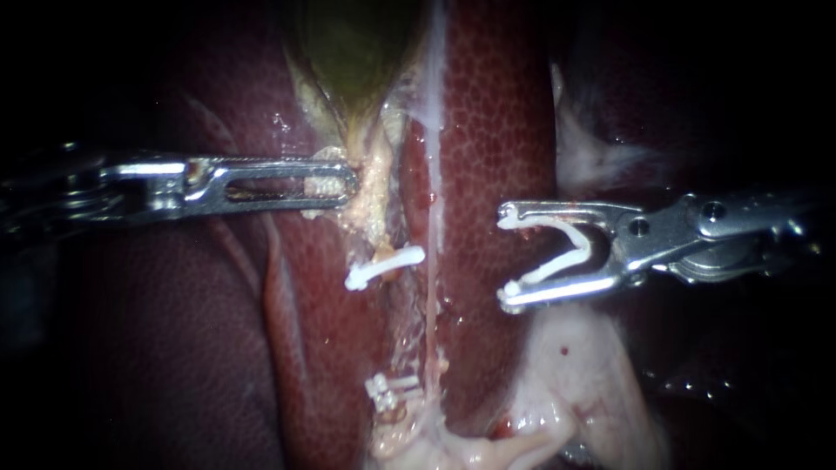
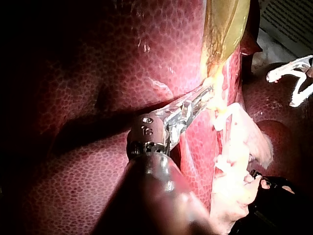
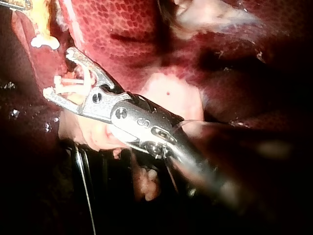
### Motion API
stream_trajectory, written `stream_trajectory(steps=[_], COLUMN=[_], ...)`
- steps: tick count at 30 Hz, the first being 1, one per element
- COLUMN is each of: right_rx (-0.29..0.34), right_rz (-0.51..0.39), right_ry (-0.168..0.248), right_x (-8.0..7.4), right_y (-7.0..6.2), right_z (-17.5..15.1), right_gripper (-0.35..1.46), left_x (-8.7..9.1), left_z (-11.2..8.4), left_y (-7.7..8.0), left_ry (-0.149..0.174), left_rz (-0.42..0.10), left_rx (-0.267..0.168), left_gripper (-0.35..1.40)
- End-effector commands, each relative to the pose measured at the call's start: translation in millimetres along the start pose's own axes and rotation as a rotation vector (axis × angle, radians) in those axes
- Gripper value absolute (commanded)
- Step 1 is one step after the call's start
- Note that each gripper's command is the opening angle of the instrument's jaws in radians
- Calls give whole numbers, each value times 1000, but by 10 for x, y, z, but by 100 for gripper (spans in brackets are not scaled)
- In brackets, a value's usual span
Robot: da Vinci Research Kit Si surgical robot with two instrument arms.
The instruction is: Clipping first clip right tube
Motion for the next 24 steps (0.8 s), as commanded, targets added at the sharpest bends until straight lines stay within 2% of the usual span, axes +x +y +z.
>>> stream_trajectory(steps=[1, 11, 16, 19, 24], right_rx=[1, 0, 0, -1, -1], right_rz=[0, 0, -1, -1, -2], right_ry=[0, 0, 0, 0, 0], right_x=[0, -1, -3, -3, -4], right_y=[-1, 0, 0, 1, 1], right_z=[1, 1, 1, 2, 3], right_gripper=[60, 60, 60, 60, 60], left_x=[0, -5, -26, -39, -55], left_z=[0, -6, -31, -49, -73], left_y=[0, -1, -7, -13, -24], left_ry=[0, 4, 8, -9, -36], left_rz=[0, -2, -14, -29, -19], left_rx=[0, 4, -1, -3, -1], left_gripper=[-35, -35, -35, -35, -35])
